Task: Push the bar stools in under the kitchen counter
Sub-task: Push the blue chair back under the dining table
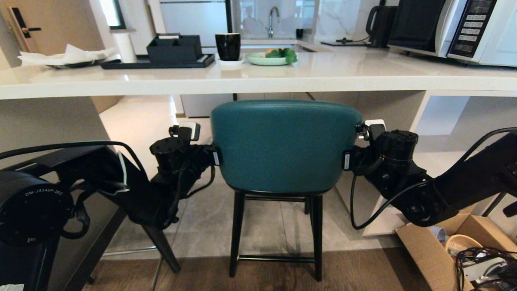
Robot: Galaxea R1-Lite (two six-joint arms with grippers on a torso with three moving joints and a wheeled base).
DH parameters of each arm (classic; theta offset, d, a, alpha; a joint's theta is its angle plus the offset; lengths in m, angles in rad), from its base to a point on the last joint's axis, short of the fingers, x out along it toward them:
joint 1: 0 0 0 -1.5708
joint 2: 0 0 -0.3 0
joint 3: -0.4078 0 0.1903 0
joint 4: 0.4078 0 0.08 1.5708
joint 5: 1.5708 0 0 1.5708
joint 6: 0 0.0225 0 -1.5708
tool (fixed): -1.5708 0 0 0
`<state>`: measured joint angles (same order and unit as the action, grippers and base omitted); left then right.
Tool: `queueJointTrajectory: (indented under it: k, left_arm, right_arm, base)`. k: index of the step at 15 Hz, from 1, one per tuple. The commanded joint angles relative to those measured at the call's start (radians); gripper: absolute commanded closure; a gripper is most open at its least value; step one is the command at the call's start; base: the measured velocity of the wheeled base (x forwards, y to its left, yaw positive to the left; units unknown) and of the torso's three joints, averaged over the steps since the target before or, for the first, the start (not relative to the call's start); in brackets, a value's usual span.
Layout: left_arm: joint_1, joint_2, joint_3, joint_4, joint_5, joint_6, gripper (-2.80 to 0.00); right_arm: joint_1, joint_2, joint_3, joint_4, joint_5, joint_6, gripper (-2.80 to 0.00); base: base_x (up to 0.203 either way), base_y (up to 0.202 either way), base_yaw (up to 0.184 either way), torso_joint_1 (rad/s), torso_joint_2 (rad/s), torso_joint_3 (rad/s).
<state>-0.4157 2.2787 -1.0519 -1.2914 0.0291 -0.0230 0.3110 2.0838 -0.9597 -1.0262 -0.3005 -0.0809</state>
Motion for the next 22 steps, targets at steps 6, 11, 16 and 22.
queueJointTrajectory:
  k: [6, 11, 16, 22]
  left_arm:
    - [-0.138, 0.018, -0.022, 0.000, 0.006, 0.002, 0.00]
    - [-0.076, 0.018, -0.034, 0.019, 0.025, 0.018, 0.00]
    - [-0.070, 0.024, -0.096, 0.080, 0.026, 0.033, 0.00]
    - [-0.044, 0.007, -0.041, 0.064, 0.071, 0.032, 0.00]
  right_arm:
    - [-0.079, 0.012, -0.014, 0.000, -0.005, -0.002, 0.00]
    - [-0.067, 0.008, 0.011, -0.007, -0.006, -0.002, 0.00]
    - [-0.064, -0.004, 0.031, -0.028, -0.009, -0.004, 0.00]
    - [-0.064, -0.016, 0.036, -0.028, -0.014, -0.002, 0.00]
  base:
    - [0.000, 0.000, 0.000, 0.000, 0.00, 0.000]
    - [0.000, 0.000, 0.000, 0.000, 0.00, 0.000]
    - [0.000, 0.000, 0.000, 0.000, 0.00, 0.000]
    - [0.000, 0.000, 0.000, 0.000, 0.00, 0.000]
